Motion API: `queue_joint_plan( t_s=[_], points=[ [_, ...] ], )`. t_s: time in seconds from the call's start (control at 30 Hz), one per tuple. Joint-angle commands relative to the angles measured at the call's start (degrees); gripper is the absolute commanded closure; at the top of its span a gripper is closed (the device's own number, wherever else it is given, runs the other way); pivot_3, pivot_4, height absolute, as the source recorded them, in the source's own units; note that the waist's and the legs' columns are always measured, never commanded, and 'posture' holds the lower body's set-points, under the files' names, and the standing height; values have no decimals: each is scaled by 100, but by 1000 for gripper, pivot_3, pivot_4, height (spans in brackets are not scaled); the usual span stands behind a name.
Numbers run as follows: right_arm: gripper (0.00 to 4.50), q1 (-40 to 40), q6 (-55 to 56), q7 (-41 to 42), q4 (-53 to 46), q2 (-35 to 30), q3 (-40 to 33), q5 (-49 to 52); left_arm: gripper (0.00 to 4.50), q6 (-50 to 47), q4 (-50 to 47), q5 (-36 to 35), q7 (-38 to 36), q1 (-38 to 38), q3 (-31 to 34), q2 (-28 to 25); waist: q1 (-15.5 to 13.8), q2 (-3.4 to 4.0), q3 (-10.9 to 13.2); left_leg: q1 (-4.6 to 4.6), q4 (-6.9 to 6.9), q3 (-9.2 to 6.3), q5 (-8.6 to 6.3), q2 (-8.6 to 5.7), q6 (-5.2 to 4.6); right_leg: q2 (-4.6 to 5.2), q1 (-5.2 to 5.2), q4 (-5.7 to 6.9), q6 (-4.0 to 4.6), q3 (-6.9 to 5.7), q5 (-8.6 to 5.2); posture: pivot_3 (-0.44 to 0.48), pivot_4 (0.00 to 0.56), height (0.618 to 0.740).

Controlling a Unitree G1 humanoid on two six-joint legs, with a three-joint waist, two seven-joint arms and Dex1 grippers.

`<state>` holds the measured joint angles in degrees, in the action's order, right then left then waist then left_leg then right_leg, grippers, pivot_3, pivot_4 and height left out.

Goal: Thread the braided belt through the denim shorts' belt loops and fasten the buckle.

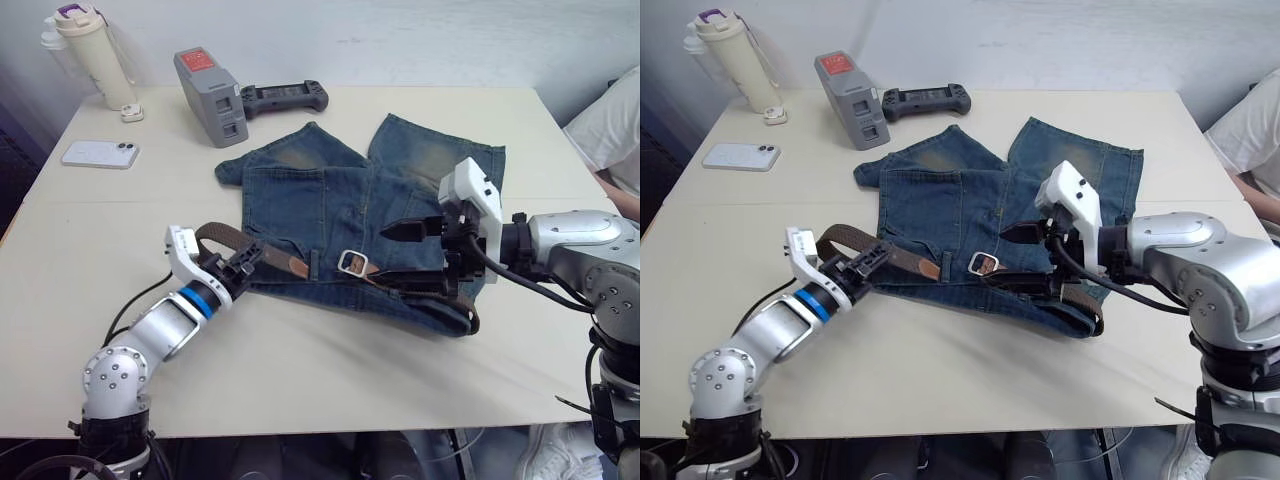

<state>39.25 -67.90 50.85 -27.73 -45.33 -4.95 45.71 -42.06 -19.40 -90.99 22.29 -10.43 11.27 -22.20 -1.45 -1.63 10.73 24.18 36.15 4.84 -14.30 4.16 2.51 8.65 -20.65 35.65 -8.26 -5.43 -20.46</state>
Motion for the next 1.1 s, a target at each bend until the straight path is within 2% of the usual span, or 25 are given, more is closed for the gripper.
queue_joint_plan(
  t_s=[0.03, 0.33, 0.5, 1.1],
  points=[
    [32, 139, -113, -126, -185, -142, -207, 263, 4500, 117, -82, 288, -213, -66, -28, 118, 0, 0, 0, -1, 0, 1, 0, 0, 0, 0, 1, -1, 0, 1, 0, 0, 150, 740],
    [32, 188, -205, -411, -188, -237, -252, 527, 4500, 289, 0, 872, -486, -171, -5, 419, -1, 0, 0, 0, 1, 2, 0, 0, -1, 0, 0, 0, 0, 1, 0, 0, 150, 740],
    [32, 221, -206, -502, -167, -285, -219, 630, 4500, 244, 165, 1389, -904, -169, -190, 562, -2, 0, 0, 0, 0, 5, -1, 0, -1, 0, 0, 2, 0, 2, 0, 0, 150, 740],
    [32, 199, -469, -921, -381, -420, -142, 845, 4500, -480, 1031, 1835, -1164, -597, -619, 1200, -17, 0, 0, 1, 5, 5, -1, 0, -2, 1, 0, 9, -1, 2, 0, 0, 150, 740]
  ],
)
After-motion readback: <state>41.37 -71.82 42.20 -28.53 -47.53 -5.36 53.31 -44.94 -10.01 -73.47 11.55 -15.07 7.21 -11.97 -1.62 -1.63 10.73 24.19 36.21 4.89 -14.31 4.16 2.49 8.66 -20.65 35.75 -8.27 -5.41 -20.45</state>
